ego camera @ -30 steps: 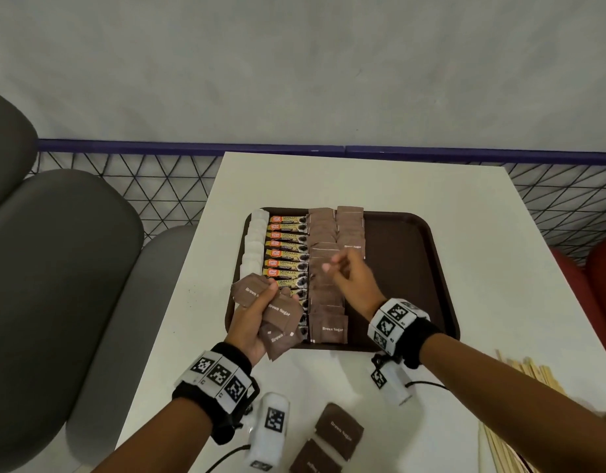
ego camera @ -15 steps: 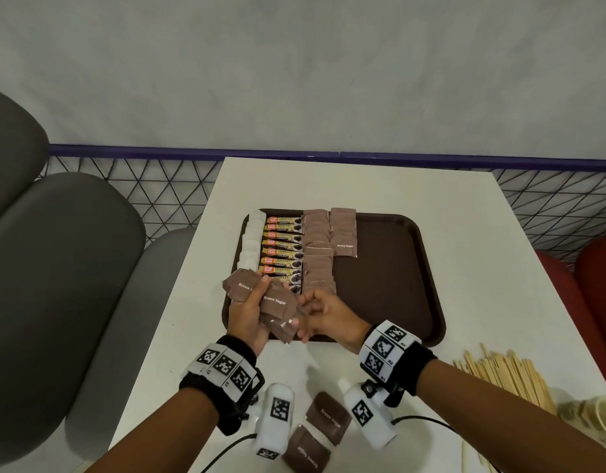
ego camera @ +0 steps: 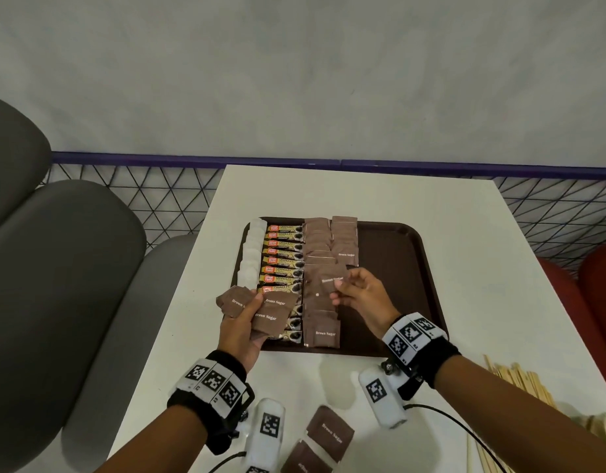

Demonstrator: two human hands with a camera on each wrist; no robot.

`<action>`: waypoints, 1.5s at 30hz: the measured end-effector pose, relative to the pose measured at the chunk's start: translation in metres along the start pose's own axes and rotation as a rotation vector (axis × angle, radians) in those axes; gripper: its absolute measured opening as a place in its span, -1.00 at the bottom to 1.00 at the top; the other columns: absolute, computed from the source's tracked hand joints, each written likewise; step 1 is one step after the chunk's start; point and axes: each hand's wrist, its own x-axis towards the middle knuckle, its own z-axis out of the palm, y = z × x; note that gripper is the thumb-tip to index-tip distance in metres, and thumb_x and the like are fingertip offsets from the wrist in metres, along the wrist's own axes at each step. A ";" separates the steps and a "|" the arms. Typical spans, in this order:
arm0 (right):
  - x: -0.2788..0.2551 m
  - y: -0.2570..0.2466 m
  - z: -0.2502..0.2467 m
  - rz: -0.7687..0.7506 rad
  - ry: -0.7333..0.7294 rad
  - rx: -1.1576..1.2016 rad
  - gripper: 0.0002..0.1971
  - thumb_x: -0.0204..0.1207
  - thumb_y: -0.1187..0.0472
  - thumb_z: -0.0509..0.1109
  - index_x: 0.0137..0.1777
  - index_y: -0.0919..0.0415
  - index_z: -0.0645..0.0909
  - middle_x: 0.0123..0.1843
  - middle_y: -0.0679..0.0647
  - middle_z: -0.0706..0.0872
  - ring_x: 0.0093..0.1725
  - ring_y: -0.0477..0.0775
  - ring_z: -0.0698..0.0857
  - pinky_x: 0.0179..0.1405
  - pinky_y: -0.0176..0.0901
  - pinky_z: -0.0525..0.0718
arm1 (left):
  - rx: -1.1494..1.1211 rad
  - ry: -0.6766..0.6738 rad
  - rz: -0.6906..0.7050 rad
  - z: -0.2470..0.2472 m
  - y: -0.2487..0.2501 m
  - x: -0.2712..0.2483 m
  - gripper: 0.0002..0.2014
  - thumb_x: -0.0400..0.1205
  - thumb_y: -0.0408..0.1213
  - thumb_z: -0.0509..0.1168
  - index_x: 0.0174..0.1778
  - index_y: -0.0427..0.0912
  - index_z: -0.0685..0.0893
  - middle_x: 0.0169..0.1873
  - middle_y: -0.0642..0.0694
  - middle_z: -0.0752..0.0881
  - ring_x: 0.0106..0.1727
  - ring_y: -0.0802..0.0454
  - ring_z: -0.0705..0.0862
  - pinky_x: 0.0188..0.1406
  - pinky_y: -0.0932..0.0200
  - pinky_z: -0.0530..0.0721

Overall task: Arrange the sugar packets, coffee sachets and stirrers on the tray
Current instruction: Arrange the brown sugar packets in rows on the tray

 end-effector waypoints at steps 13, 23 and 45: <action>0.083 0.008 -0.029 0.081 0.508 -0.492 -0.80 0.43 0.39 0.43 -0.19 0.17 0.46 -0.11 0.11 0.60 -0.10 0.08 0.58 -0.14 -0.23 0.42 | -0.081 -0.084 -0.087 -0.009 0.004 0.014 -0.82 0.60 -0.43 0.26 0.03 -0.08 0.63 -0.03 -0.16 0.77 -0.06 -0.05 0.75 -0.32 0.07 0.79; 0.100 0.018 -0.025 0.137 0.516 -0.700 -0.78 0.41 0.23 0.47 -0.23 0.08 0.43 -0.23 0.04 0.56 0.22 0.26 0.49 0.24 0.10 0.54 | -0.086 -0.085 -0.095 -0.008 0.009 0.021 -0.80 0.58 -0.46 0.27 0.02 -0.10 0.66 -0.13 -0.15 0.81 -0.14 -0.03 0.79 -0.26 -0.01 0.77; -0.006 0.013 0.029 -0.137 -0.181 -0.455 -0.80 0.48 0.02 0.40 -0.15 0.09 0.46 -0.20 -0.07 0.57 -0.21 -0.15 0.54 -0.14 -0.40 0.50 | -0.052 -0.147 -0.015 0.013 0.007 -0.002 -0.76 0.58 -0.54 0.26 0.01 -0.12 0.66 -0.01 -0.23 0.77 -0.09 -0.05 0.79 -0.04 -0.01 0.73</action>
